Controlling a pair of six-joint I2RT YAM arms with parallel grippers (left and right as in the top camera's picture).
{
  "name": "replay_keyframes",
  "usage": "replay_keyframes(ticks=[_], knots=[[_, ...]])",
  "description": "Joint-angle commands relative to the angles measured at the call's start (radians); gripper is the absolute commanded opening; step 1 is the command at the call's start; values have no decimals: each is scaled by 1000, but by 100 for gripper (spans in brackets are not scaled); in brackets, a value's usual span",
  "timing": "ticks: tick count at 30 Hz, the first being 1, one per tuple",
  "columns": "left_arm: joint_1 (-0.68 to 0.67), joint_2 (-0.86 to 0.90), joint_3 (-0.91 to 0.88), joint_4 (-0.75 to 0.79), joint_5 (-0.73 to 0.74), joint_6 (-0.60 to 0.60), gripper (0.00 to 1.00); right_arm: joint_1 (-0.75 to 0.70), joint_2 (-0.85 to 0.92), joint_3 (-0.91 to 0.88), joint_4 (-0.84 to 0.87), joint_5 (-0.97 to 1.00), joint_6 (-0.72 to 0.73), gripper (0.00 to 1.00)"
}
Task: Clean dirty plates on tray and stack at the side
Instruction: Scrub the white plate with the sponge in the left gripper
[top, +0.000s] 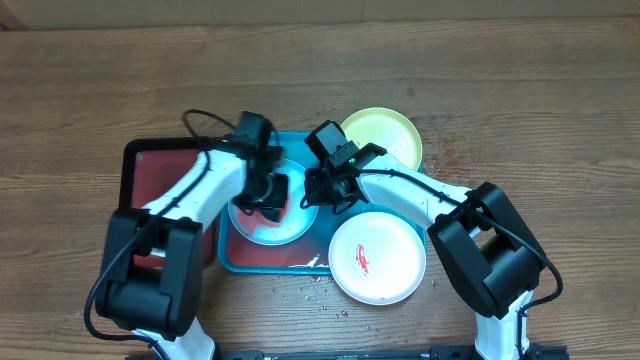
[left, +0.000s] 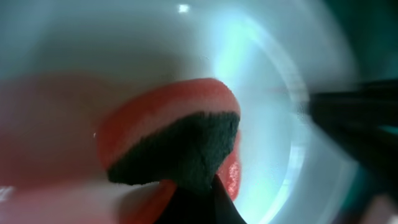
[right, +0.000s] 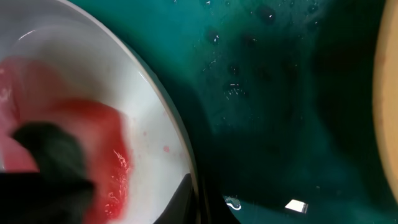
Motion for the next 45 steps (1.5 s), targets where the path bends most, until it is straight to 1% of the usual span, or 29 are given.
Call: replay_keyframes(ticks=[1,3,4,7,10,12,14,15,17,19,21,23,25,26,30,32,33,35,37,38,40,42,45], knots=[[-31,9,-19,52,116,-15,4,1,31,7,2,-2,2,4],[-28,9,-19,89,51,-89,4,1,31,7,-1,-2,2,4],[-24,9,-19,104,-9,-136,4,1,31,7,-1,-2,2,4],[-14,9,-19,105,-235,-294,4,1,31,7,-1,-2,2,4],[-9,9,-19,48,-453,-429,4,1,31,7,-1,-1,2,4],[-10,9,-19,6,-508,-449,4,1,31,7,-1,-1,2,4],[-10,9,-19,-45,-504,-436,4,1,32,7,0,-1,2,4],[-11,9,-19,-71,-486,-421,4,0,32,7,2,-1,2,4],[-11,9,-19,-117,-379,-324,4,-1,31,7,3,-1,2,4],[-11,9,-19,-145,-199,-162,4,-2,32,7,3,-1,2,4],[-11,9,-19,-174,12,23,4,-2,31,7,5,-1,2,4],[-11,9,-19,-205,193,173,4,-2,32,7,10,-2,2,4],[-11,9,-19,-216,294,235,4,-2,32,7,11,-2,2,4],[-11,9,-19,-214,319,245,4,-2,32,7,11,-2,2,4],[-11,9,-19,-167,325,238,4,-2,32,7,10,-2,2,4],[-11,9,-19,-137,253,150,4,-2,32,7,9,-2,2,4],[-10,9,-19,-127,179,82,4,-2,32,7,8,-2,2,4],[-11,9,-19,-125,-14,-60,4,-2,32,7,8,-2,2,4],[-11,9,-19,-156,-218,-192,4,-2,32,7,8,-2,2,4],[-11,9,-19,-179,-295,-240,4,-2,32,7,7,-1,2,4],[-11,9,-19,-241,-435,-320,4,-2,32,7,6,-1,2,4],[-11,9,-19,-306,-541,-376,4,-2,32,7,7,-1,2,4],[-11,9,-19,-378,-652,-435,4,-2,32,7,10,-1,2,4]])
